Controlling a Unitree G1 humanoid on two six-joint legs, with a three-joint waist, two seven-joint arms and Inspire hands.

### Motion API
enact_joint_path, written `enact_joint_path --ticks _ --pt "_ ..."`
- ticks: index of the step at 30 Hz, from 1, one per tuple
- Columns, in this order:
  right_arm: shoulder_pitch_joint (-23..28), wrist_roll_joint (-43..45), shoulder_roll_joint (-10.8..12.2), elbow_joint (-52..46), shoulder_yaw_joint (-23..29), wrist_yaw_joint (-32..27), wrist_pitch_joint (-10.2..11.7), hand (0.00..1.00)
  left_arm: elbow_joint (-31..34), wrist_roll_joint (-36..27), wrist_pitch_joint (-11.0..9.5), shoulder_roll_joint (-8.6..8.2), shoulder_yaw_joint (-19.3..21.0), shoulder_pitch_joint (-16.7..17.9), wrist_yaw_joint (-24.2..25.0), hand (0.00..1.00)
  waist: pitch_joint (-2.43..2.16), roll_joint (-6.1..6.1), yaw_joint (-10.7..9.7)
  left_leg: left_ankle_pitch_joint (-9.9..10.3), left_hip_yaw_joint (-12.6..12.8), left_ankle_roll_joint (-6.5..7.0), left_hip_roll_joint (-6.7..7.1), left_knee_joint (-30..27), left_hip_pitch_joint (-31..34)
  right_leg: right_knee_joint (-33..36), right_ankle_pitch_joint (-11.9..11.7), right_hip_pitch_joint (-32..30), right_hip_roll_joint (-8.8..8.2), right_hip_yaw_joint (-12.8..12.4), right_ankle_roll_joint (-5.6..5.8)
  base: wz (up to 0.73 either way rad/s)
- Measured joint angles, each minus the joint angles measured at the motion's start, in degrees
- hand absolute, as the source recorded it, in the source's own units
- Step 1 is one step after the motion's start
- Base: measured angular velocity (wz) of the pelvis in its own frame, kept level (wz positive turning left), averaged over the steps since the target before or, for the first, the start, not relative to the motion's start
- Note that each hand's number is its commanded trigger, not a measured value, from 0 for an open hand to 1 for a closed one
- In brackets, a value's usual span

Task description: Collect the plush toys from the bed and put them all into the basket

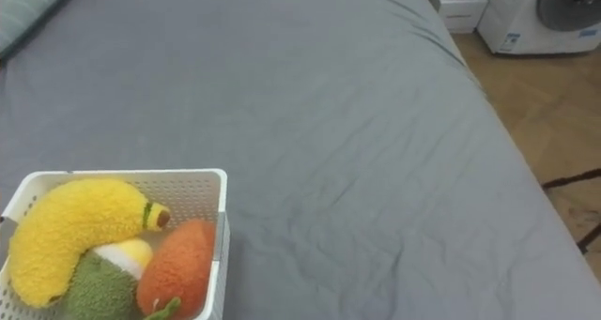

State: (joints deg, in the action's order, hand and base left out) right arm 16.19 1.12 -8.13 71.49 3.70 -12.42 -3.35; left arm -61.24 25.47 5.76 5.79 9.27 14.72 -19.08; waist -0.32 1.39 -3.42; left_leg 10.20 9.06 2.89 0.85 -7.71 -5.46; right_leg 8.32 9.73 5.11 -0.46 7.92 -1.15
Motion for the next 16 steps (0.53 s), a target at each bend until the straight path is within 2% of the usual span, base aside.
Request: enact_joint_path --ticks 1,4,7,12,16 --pt "-0.2 1.8 0.0 0.4 -1.7 2.5 -1.7 0.00 0.0 0.0 0.6 0.01 0.0 -0.2 0.8 0.00 0.04 0.08 0.4 0.1 0.0 -0.02 0.04 0.0 -0.2 0.4 0.1 0.0 -0.07 0.1 0.00 -0.06" --pt "-1.4 5.0 0.0 1.8 -5.0 7.4 -4.9 0.00 0.1 0.0 1.8 0.00 -0.1 -0.7 1.7 0.00 0.01 0.16 0.8 0.1 -0.2 -0.01 0.09 0.0 -0.2 0.5 0.2 0.1 -0.12 0.1 0.00 0.00" --pt "-3.3 6.8 0.1 2.1 -5.4 9.7 -7.0 0.00 0.4 0.0 2.7 -0.01 -0.6 -1.3 1.9 0.00 0.03 0.16 0.8 0.1 -0.4 -0.01 0.15 0.0 -0.1 0.5 0.3 0.1 -0.12 0.3 0.02 0.04" --pt "-5.1 7.8 0.1 1.1 -4.5 8.8 -8.7 0.00 0.9 -0.2 3.2 -0.05 -0.7 -1.5 1.8 0.00 0.02 0.44 0.8 0.1 -0.7 -0.04 0.17 0.0 -0.4 0.4 0.4 0.4 -0.02 0.1 0.01 0.03" --pt "-5.7 10.1 0.1 -2.0 -4.6 7.4 -9.2 0.00 0.9 -0.1 4.1 -0.07 -1.5 -1.6 1.5 0.00 0.08 0.41 1.0 0.1 -0.6 -0.04 0.16 0.0 -0.5 0.4 0.4 0.5 0.00 0.1 0.00 0.00"
